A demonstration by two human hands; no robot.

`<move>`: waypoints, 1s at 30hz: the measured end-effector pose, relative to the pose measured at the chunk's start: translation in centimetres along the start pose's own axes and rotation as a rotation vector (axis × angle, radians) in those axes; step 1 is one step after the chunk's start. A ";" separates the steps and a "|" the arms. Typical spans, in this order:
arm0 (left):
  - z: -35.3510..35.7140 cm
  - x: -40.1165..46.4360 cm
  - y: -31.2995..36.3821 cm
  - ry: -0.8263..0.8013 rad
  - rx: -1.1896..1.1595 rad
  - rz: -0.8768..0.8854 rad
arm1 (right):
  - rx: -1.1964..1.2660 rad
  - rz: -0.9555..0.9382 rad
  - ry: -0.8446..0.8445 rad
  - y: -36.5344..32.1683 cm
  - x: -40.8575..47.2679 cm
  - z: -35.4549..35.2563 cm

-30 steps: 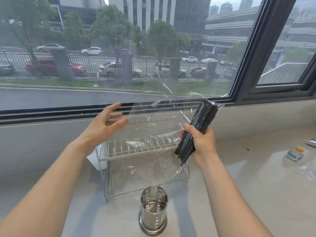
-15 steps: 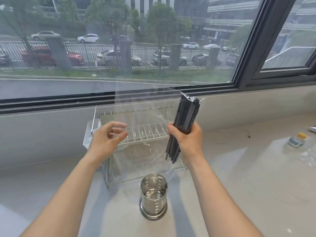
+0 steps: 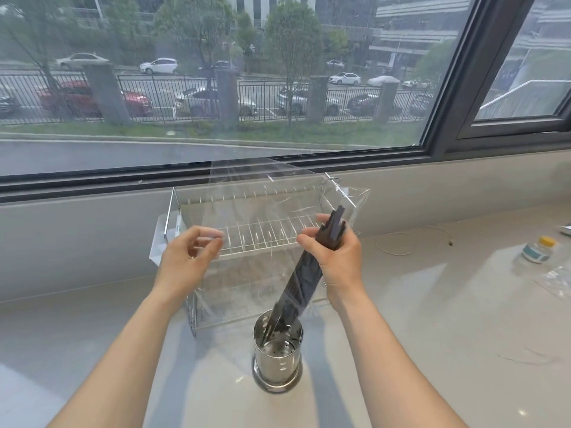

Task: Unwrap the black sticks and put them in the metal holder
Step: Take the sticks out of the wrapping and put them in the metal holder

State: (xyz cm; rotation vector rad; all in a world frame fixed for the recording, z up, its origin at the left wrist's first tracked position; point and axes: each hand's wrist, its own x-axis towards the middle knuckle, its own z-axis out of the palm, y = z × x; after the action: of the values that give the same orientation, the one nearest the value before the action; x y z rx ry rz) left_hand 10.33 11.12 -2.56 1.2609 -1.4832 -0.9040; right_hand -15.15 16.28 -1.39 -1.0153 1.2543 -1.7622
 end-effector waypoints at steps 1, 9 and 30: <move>0.0 0.0 0.0 0.001 0.004 -0.001 | -0.001 -0.003 -0.002 0.0 0.0 0.0; -0.5 -0.3 0.4 0.002 -0.024 0.007 | -0.018 -0.053 -0.028 -1.2 0.4 -0.1; -1.0 -2.1 0.8 0.028 -0.154 0.008 | -0.080 0.257 -0.192 1.5 -1.8 -1.1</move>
State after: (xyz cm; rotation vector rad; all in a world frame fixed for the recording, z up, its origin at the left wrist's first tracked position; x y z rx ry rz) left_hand 11.10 13.37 -1.92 1.1499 -1.3689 -0.9728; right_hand -15.21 17.86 -3.43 -0.9940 1.2788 -1.3957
